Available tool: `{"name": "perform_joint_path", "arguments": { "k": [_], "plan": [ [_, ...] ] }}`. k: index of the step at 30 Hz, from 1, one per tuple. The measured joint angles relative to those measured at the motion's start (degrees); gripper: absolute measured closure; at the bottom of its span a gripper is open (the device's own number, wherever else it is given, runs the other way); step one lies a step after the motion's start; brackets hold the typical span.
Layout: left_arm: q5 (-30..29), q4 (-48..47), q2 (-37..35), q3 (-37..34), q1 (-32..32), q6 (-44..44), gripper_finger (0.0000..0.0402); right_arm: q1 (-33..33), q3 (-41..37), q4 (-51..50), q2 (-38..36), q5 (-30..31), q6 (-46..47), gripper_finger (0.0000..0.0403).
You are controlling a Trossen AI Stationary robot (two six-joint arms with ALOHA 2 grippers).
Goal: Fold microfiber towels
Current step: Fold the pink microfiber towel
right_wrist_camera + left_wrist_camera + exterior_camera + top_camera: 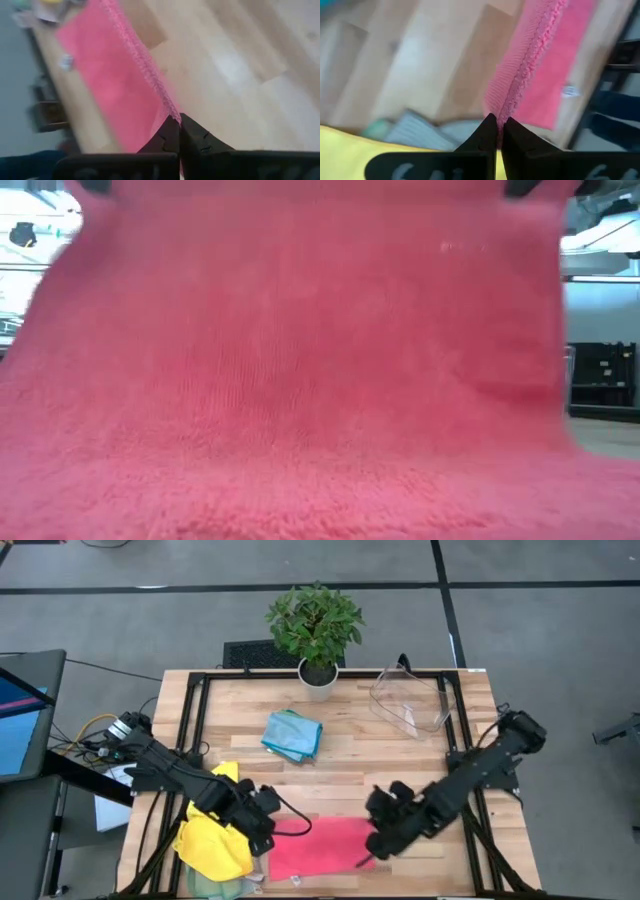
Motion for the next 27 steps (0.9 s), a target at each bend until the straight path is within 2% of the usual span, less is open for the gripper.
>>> {"name": "perform_joint_path", "arguments": {
  "k": [7,11,15,20,27],
  "plan": [
    [-5.47,-2.29,-0.02,-4.71,5.90,8.56,0.0401,-8.13,-0.03,-3.69,1.25,1.13,-12.16,0.0388],
    [-7.14,-2.25,-0.02,-5.42,9.34,15.00,0.0401,-11.70,-0.01,-4.92,1.01,4.53,-16.87,0.0385],
    [-7.40,-3.92,-0.02,-5.57,12.17,17.15,0.0401,-14.11,0.02,-5.55,0.66,4.74,-20.58,0.0388],
    [-4.40,-3.83,-0.04,-5.57,12.79,14.89,0.0401,-11.40,0.00,-4.84,0.67,4.54,-19.56,0.0383],
    [-3.47,-0.68,-0.04,-5.57,7.92,9.66,0.0401,-5.29,0.04,-3.25,1.71,6.85,-14.47,0.0386]
  ]
}}
